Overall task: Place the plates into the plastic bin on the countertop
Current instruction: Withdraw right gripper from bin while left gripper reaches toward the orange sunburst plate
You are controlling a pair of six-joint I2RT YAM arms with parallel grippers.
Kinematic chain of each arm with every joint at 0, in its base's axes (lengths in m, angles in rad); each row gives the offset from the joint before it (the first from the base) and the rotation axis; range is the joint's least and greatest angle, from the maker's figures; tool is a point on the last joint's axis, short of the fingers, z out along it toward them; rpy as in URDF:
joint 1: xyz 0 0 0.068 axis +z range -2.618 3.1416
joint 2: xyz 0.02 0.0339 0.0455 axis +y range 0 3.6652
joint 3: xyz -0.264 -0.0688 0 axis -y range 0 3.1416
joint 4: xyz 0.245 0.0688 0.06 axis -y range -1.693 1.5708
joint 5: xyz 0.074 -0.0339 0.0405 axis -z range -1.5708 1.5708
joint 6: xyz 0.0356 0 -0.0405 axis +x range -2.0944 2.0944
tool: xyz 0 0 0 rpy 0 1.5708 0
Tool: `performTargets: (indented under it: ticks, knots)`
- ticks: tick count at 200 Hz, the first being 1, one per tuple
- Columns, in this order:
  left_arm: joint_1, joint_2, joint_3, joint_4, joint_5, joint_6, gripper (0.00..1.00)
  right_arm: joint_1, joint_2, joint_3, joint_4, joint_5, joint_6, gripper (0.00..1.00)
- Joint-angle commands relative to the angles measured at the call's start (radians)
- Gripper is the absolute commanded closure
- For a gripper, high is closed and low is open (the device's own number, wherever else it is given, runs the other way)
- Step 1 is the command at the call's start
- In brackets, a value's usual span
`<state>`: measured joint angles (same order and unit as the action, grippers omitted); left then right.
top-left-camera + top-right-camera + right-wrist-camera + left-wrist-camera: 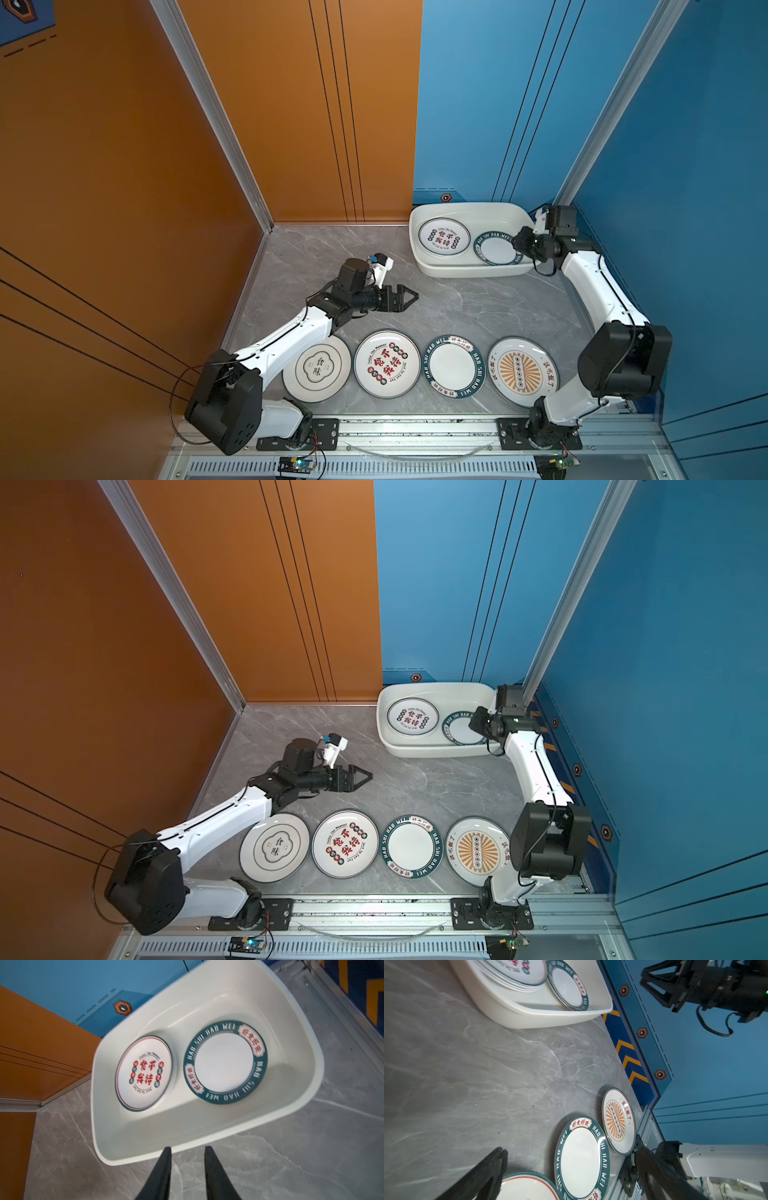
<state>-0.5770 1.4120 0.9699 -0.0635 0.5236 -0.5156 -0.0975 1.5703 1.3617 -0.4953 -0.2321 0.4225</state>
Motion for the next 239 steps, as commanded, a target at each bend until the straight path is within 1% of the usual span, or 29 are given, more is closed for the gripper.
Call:
performTargets:
  ticks: [1, 9, 29, 56, 86, 114, 130, 132, 137, 182, 213, 239]
  knots:
    - [-0.1, 0.112, 0.154, -0.117, -0.009, 0.119, 0.01, -0.038, -0.085, -0.112, 0.051, 0.004, 0.006, 0.7]
    - [-0.133, 0.16, 0.205, -0.159, -0.012, 0.137, 0.01, -0.052, -0.113, -0.145, 0.052, -0.001, 0.002, 0.7]
    - [-0.191, 0.29, 0.316, -0.168, 0.009, 0.156, 0.02, -0.088, -0.175, -0.22, 0.051, -0.013, -0.007, 0.7]
    - [-0.243, 0.465, 0.479, -0.205, 0.07, 0.168, 0.07, -0.121, -0.259, -0.298, 0.054, -0.024, -0.011, 0.69]
    - [-0.306, 0.625, 0.673, -0.302, 0.092, 0.22, 0.09, -0.148, -0.331, -0.37, 0.054, -0.026, -0.017, 0.69]
    - [-0.338, 0.746, 0.815, -0.383, 0.099, 0.253, 0.11, -0.174, -0.372, -0.43, 0.065, -0.063, -0.02, 0.69]
    - [-0.346, 0.796, 0.864, -0.39, 0.112, 0.246, 0.12, -0.19, -0.387, -0.456, 0.069, -0.075, -0.027, 0.69]
    - [-0.347, 0.801, 0.869, -0.39, 0.115, 0.245, 0.16, -0.193, -0.389, -0.459, 0.069, -0.077, -0.028, 0.69]
    - [-0.35, 0.815, 0.882, -0.392, 0.117, 0.241, 0.18, -0.198, -0.393, -0.466, 0.07, -0.08, -0.03, 0.69]
    - [-0.373, 0.923, 0.993, -0.436, 0.135, 0.233, 0.29, -0.226, -0.401, -0.5, 0.09, -0.12, -0.027, 0.69]
    - [-0.382, 0.967, 1.04, -0.459, 0.143, 0.236, 0.31, -0.225, -0.388, -0.501, 0.102, -0.134, -0.024, 0.69]
    - [-0.383, 0.977, 1.044, -0.464, 0.148, 0.241, 0.32, -0.225, -0.382, -0.507, 0.11, -0.137, -0.024, 0.69]
